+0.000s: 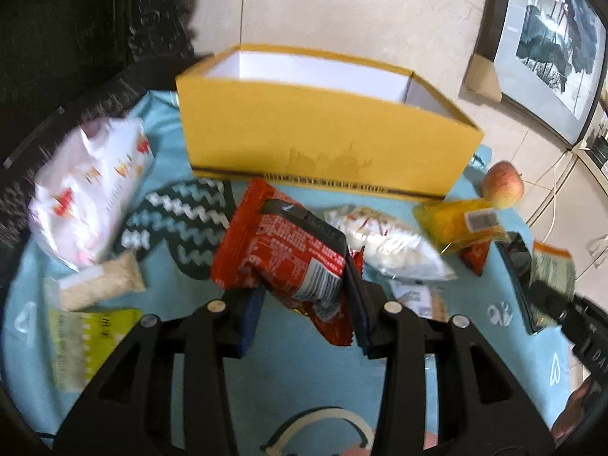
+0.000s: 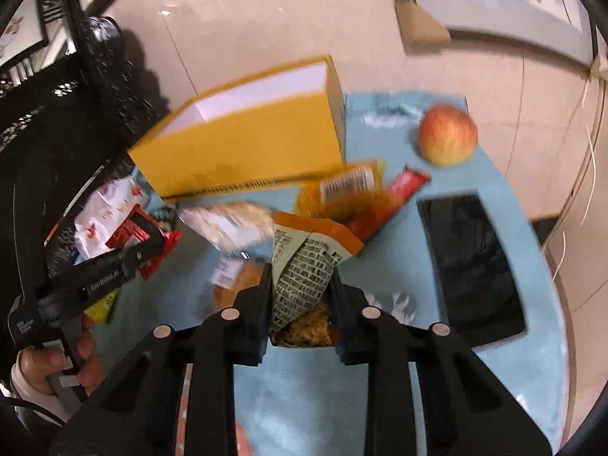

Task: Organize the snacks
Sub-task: 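Grasp the red snack bag with the left tool while the right tool grasps the striped green-white bag, then carry both bags into the yellow box and open both tools to release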

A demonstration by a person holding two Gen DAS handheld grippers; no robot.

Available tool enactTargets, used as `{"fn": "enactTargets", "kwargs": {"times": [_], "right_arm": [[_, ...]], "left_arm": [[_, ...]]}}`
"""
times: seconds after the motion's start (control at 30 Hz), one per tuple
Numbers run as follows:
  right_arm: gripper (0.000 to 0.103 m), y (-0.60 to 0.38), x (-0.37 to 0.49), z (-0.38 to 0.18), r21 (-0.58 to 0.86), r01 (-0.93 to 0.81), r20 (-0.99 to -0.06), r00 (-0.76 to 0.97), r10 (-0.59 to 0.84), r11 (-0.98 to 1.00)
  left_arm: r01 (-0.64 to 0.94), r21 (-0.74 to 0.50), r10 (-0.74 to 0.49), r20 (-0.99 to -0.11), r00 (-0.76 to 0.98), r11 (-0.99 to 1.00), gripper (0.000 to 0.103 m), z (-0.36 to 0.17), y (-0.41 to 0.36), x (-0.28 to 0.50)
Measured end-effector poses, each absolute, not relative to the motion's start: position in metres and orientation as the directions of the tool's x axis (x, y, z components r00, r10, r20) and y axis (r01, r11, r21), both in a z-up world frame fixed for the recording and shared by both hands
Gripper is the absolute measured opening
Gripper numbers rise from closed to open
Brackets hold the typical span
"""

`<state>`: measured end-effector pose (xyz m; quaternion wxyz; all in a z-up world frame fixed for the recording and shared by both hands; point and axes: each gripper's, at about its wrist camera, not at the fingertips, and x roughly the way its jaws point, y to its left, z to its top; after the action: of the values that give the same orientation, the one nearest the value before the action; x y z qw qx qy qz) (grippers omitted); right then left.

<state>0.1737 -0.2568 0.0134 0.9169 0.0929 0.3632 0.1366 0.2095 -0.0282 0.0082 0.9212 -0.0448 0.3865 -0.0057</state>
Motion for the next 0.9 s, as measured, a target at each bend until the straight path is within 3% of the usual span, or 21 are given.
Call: {"fn": "enactTargets", "kwargs": {"times": [0.27, 0.43, 0.9], "right_arm": [[0.027, -0.241, 0.197, 0.091, 0.164, -0.262, -0.538, 0.784, 0.309, 0.951], [0.027, -0.226, 0.237, 0.103, 0.113, -0.264, -0.506, 0.814, 0.284, 0.958], [0.027, -0.173, 0.34, 0.055, -0.042, -0.285, -0.521, 0.824, 0.222, 0.958]], "left_arm": [[-0.019, -0.07, -0.033, -0.665, 0.746, 0.997, 0.041, 0.085, -0.037, 0.227], [-0.014, -0.032, -0.01, -0.639, 0.769, 0.999, 0.041, 0.11, -0.046, 0.268], [-0.053, -0.14, -0.058, -0.688, 0.723, 0.989, 0.041, 0.057, -0.036, 0.386]]}}
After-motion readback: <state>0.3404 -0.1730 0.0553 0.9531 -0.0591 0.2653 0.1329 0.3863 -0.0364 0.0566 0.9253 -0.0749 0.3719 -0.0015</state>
